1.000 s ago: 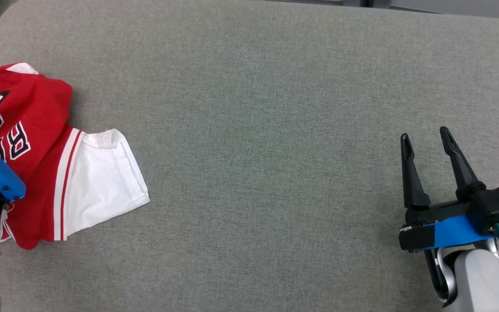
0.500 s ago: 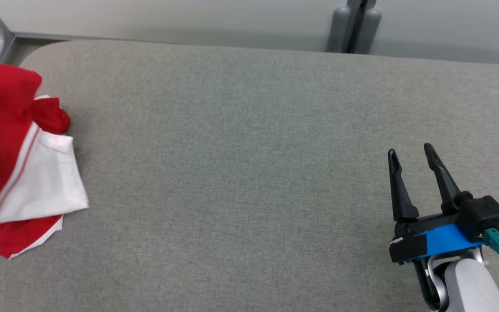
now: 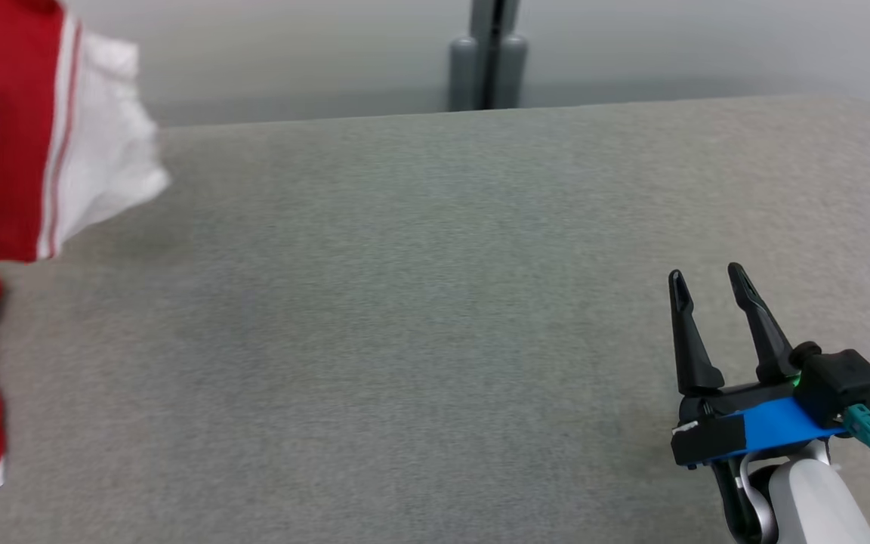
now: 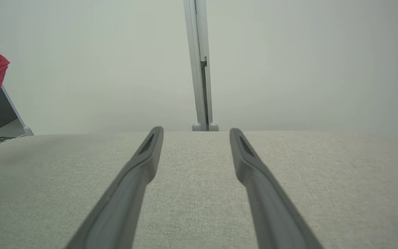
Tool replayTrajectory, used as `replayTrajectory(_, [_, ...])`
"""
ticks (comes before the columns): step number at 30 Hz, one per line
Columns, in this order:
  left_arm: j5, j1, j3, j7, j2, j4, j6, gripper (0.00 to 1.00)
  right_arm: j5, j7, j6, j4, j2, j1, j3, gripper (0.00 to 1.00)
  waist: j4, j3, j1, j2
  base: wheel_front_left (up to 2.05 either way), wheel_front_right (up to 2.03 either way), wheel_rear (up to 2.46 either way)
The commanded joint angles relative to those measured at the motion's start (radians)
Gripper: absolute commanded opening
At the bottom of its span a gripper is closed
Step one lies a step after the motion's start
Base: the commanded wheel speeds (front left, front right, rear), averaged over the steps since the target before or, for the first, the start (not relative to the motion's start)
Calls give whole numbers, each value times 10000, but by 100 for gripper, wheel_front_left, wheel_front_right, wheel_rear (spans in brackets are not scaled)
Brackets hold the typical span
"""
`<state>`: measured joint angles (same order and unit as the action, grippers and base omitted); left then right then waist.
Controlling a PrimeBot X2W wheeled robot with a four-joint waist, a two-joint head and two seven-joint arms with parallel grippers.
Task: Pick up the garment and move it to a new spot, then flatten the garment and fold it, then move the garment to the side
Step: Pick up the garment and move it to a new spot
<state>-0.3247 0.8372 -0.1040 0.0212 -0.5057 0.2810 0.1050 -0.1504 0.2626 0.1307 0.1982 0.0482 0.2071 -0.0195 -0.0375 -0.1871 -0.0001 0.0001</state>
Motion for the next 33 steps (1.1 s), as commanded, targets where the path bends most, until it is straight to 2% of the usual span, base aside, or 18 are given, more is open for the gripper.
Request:
replayTrajectory(1, [-33, 165, -53, 72, 98, -184, -35, 0, -45, 36, 1, -36, 42, 71, 9, 100, -279, 131, 1, -1, 0, 0, 0])
replayTrajectory(8, [27, 622, -1008, 869, 694, -1410, 20, 0, -486, 36, 1, -59, 40, 313, -152, 100, -1594, -107, 1, -1, 0, 0, 0])
replayTrajectory(15, [-44, 454, -2443, 845, 1666, -1431, 163, 0, -637, 36, 1, -98, 36, 417, -295, 100, -2376, -353, 1, -1, 0, 0, 0])
replayTrajectory(19, [-31, -109, -3210, 506, 2023, -1115, 196, 0, -655, 36, 1, -174, 37, 432, -266, 100, -2421, -493, 1, -1, 0, 0, 0])
replayTrajectory(33, [-414, -2846, -5223, -945, 3141, 1431, 264, 0, -448, 35, 1, -209, 39, 503, -193, 100, -1611, -756, 1, -1, 0, 0, 0])
